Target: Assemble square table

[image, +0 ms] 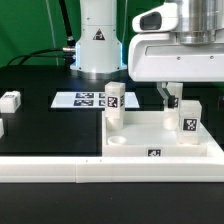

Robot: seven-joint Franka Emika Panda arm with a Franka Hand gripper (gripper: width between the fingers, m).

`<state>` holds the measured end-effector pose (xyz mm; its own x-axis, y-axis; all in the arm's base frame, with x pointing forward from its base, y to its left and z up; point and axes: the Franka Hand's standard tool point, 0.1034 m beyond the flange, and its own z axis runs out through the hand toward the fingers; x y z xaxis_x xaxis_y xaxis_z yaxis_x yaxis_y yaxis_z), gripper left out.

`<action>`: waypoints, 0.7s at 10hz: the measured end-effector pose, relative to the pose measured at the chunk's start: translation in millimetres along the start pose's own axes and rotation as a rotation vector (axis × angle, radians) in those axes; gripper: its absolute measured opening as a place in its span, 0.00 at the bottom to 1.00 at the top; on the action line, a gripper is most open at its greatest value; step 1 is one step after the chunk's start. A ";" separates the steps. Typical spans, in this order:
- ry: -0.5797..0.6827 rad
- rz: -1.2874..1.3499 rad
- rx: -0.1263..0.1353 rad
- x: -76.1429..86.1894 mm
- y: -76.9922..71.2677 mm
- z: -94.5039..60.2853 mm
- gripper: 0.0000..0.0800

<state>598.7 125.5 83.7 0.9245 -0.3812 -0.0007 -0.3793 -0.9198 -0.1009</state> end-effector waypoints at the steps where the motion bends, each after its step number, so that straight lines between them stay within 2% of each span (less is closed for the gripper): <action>1: 0.000 0.000 0.000 -0.1 0.1 0.3 0.69; 2: 0.000 0.002 -0.001 0.6 1.3 0.2 0.69; 3: 0.002 0.002 -0.005 2.6 4.3 -0.2 0.46; 4: 0.005 -0.003 -0.012 4.1 7.2 -0.3 0.38; 7: 0.035 0.052 -0.008 9.4 12.8 -0.2 0.38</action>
Offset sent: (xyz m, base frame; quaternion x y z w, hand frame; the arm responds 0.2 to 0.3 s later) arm 0.0000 0.0000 0.0000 0.0000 0.0000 0.0000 1.0000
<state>602.5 110.1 82.6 0.9019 -0.4311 0.0288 -0.4269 -0.8994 -0.0941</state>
